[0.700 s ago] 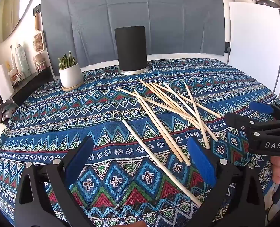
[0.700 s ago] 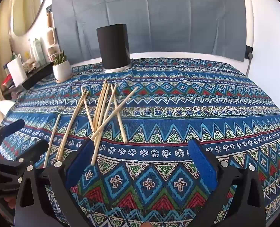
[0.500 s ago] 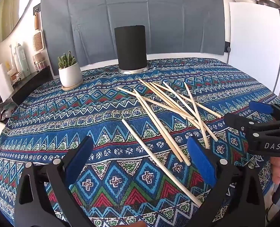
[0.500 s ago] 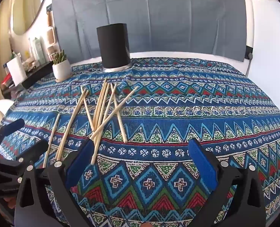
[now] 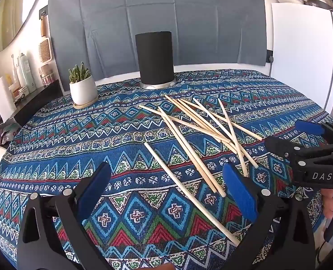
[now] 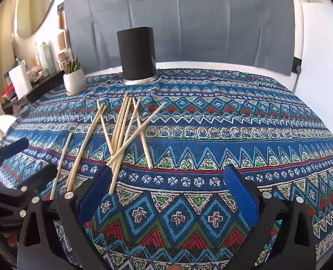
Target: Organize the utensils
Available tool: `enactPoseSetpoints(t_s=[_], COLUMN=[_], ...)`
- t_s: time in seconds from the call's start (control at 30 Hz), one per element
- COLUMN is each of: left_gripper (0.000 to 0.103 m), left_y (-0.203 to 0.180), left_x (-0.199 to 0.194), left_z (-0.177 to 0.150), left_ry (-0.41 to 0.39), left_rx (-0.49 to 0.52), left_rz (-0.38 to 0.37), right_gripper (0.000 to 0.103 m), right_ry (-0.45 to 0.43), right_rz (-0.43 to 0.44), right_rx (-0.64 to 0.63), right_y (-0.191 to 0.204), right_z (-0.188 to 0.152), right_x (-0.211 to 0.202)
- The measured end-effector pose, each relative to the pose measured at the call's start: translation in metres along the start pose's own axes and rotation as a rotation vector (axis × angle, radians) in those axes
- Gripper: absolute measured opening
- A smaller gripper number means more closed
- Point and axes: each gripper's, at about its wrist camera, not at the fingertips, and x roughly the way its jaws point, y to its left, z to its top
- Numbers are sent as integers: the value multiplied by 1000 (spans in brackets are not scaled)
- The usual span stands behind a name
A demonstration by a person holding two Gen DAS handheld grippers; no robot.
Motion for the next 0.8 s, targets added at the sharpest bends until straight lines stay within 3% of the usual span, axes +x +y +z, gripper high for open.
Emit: enactPoseSetpoints(t_s=[0.8], left_gripper=[97], left_y=[0], left_x=[-1], left_z=[2], left_ry=[-4], left_rx=[2], left_rz=[13], right_gripper=[95], right_ry=[11], right_rz=[9], right_rx=[-15], right_y=[1], right_z=[-1], right_x=[3])
